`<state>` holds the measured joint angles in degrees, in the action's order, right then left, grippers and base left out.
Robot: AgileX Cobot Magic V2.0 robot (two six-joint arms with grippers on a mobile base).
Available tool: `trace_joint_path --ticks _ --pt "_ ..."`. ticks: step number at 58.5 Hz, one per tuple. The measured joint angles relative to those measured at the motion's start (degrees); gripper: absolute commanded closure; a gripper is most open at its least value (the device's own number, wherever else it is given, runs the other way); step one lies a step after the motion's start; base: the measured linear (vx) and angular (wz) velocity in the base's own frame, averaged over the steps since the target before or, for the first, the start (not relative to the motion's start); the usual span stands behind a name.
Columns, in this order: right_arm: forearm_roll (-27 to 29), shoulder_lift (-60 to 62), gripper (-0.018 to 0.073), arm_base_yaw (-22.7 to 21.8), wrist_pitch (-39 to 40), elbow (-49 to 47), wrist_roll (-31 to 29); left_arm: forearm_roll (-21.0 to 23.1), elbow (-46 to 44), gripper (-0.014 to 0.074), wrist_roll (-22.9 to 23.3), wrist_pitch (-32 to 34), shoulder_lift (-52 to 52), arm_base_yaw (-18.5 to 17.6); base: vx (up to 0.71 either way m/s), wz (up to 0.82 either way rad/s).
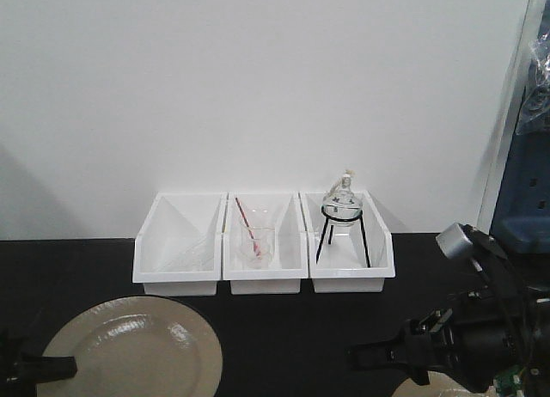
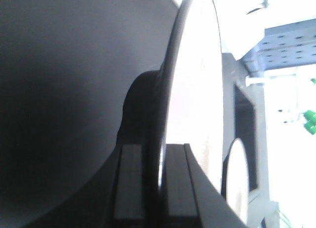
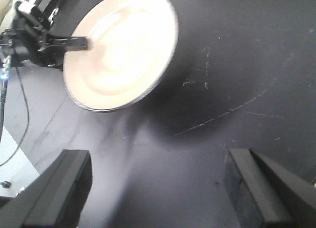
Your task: Arrange circular plates on left workspace
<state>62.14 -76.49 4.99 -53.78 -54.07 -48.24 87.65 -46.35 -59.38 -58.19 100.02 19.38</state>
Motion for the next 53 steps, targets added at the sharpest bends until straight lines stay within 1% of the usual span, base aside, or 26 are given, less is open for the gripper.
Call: trace_joint_path --ticks 7,11,19,32,41,48,53 --pt "0.8 0.0 -0.0026 0.0 0.2 0.0 0.0 5.2 0.0 0.0597 -0.2 4.9 0.0 -5.5 0.00 0.00" --pt "1.1 0.0 -0.0026 0.0 0.4 0.0 0.0 6.6 -0.1 0.0597 -0.2 7.9 0.1 -8.5 0.00 0.00" --pt "1.4 0.0 -0.0026 0.0 0.5 0.0 0.0 6.6 -2.4 0.0597 -0.2 12.1 2.8 -13.7 0.00 0.00" --pt "1.4 0.0 -0.0026 0.0 1.0 0.0 0.0 6.8 -11.9 0.0597 2.7 13.5 10.2 -21.4 0.00 0.00" --pt "1.4 0.0 -0.0026 0.0 1.0 0.0 0.0 6.9 -17.6 0.0597 4.3 14.3 14.7 -25.2 0.00 0.00" --pt "1.4 0.0 -0.0026 0.0 1.1 0.0 0.0 7.1 -20.5 0.0589 5.0 15.9 17.0 -27.0 0.00 0.00" --pt "1.4 0.0 -0.0026 0.0 1.4 0.0 0.0 8.0 -21.4 0.0567 5.4 17.2 17.7 -27.9 0.00 0.00"
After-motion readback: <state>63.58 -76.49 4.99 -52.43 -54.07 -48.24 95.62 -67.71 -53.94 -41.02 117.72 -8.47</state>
